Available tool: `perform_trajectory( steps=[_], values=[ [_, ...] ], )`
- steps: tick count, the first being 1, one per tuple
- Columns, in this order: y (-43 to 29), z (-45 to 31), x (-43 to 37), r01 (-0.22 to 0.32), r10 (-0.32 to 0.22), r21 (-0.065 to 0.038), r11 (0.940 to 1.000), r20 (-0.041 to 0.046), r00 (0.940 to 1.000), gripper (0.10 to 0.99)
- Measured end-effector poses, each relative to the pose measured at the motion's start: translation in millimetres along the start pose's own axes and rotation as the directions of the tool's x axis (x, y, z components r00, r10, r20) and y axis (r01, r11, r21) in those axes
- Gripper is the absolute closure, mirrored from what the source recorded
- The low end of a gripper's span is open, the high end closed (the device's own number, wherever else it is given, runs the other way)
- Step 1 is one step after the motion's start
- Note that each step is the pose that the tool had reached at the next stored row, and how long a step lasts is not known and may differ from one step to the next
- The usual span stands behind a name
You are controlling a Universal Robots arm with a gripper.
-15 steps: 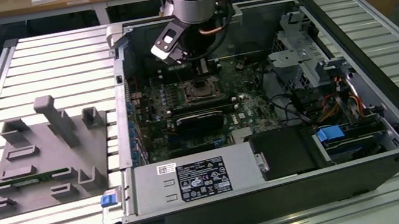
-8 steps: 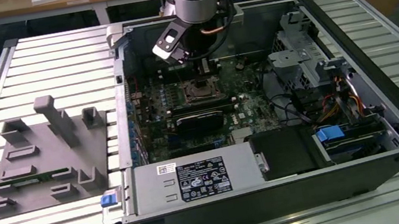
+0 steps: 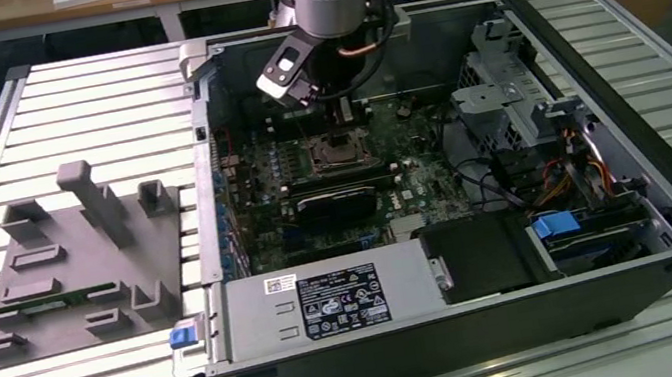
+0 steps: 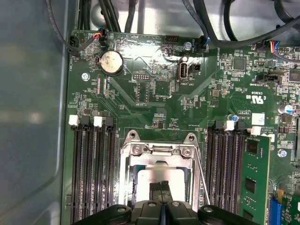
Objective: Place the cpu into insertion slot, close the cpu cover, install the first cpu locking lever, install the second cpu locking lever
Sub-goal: 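Install the first cpu locking lever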
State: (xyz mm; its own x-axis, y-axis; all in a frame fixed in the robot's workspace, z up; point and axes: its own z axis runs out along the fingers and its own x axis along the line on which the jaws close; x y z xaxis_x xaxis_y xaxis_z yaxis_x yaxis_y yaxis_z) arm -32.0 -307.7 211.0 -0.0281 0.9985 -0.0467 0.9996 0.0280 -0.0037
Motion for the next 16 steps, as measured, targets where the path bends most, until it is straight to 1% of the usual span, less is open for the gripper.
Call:
perform_trajectory(
  steps=[13,16],
  values=[
    [0.1,-1.5,-0.1,0.0,0.0,0.0,1.0,0.0001,1.0,0.98],
    [0.1,-1.6,-0.1,0.0,0.0,0.0,1.0,0.0018,1.0,0.98]
  ],
)
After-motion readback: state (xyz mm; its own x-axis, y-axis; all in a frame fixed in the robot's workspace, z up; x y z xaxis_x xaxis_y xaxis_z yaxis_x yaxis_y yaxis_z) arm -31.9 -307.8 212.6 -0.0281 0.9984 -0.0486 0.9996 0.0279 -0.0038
